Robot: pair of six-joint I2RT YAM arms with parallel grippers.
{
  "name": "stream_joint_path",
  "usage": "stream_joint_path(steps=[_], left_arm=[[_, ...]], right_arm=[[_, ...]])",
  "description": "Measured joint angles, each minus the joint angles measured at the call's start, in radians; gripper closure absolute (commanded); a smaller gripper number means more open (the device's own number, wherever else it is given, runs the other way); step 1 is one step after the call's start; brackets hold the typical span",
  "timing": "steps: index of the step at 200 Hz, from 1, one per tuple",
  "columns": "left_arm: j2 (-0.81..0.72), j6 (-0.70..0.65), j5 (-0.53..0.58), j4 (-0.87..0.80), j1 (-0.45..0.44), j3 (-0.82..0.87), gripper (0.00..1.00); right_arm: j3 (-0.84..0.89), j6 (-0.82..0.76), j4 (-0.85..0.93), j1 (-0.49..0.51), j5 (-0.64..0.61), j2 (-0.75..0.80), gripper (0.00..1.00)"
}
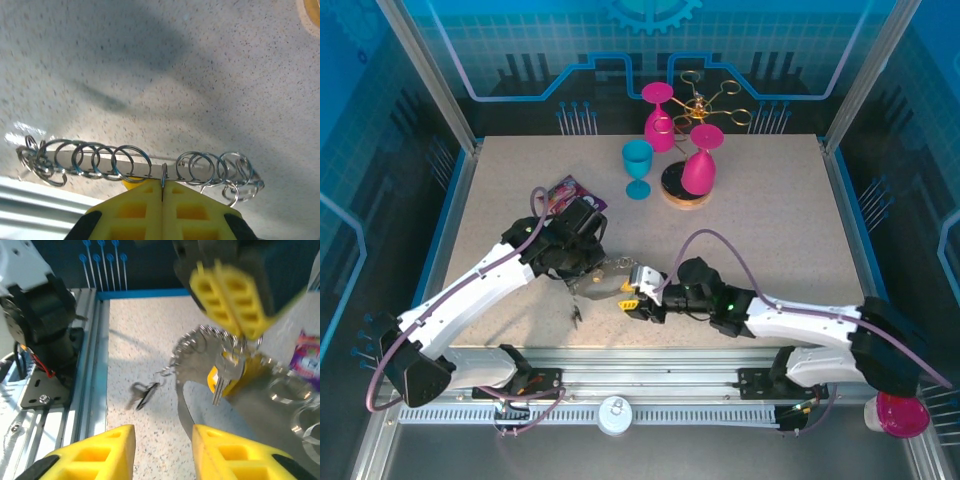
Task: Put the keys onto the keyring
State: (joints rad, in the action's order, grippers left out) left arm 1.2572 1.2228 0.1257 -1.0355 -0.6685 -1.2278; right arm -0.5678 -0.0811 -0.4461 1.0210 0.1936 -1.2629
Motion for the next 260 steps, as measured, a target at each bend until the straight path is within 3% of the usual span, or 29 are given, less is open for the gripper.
stream_joint_path(steps=[54,113,153,212,260], left_arm=[[0.001,0.120,-0.115,0.004,0.010,0.000,1.00],[0.001,0.140,-0.164,0.012,0.019,0.000,1.00],[0.001,0.140,-0.177,0.019,0.019,0.001,1.00],[0.001,0.140,-0.183,0.038,0.021,0.002,1.00],[0.000,0.142,-0.187,0.048,0.023,0.016,1.00]], right_arm=[[0.006,0.085,-0.177,0.006,-0.099,-0.169,0.45],[-0.008,0.132,-0.302,-0.019,-0.132,-0.264,0.44],[-0.018,0.155,-0.365,-0.030,-0.103,-0.282,0.63],[-0.021,0.152,-0.381,-0.047,-0.052,-0.280,1.00],[0.024,0.155,-0.375,-0.061,-0.028,-0.246,1.00]])
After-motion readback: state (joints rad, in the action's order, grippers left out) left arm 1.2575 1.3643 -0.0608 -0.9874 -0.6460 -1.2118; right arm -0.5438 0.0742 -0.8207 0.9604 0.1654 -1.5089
